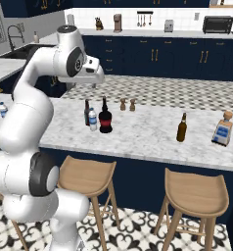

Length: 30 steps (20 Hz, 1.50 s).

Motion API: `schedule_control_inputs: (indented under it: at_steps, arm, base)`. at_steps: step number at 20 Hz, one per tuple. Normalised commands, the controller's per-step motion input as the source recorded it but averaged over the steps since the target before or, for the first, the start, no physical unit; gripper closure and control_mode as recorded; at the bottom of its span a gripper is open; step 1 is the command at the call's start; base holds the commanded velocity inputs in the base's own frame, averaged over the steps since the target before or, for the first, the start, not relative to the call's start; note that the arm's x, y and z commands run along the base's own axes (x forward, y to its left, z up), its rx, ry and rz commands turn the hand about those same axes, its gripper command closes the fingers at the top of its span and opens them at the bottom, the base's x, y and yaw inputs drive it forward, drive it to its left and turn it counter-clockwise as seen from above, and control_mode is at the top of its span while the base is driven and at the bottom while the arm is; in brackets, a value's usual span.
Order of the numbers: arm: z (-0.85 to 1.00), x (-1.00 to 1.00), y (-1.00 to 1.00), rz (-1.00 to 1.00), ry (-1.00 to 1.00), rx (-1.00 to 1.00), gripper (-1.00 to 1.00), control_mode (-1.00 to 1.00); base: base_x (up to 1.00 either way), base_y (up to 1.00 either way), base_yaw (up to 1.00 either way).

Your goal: Move the plastic bottles in the middle to the plastics group, and the glass bottles in the middle to the glass group.

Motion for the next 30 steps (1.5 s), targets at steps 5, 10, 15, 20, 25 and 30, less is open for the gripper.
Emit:
schedule_control_inputs:
  at_steps: [5, 10, 15, 20, 25, 30]
  arm:
    - [-0.46, 0.89, 0.0, 0.0, 0.01, 0.0, -1.0, -1.0]
    - [-0.57, 1.0, 0.0, 0.0, 0.0, 0.0, -1.0, -1.0]
    - [-0.56, 0.88, 0.0, 0.0, 0.0, 0.0, -1.0, -1.0]
    - [-0.29, 0.2, 0.0, 0.0, 0.0, 0.0, -1.0, -1.0]
    - [-0.19, 0.0, 0.0, 0.0, 0.0, 0.0, -1.0, -1.0]
    - [-0.38, 0.03, 0.01, 0.0, 0.0, 0.0, -1.0, -1.0]
  base:
    - [0.0, 0.0, 0.0]
    - [0.0, 0.0, 0.0]
    - [0.0, 0.0, 0.0]
    - [0.0, 0.0, 0.0]
    - [0.0, 0.0, 0.0]
    - [0.0, 0.0, 0.0]
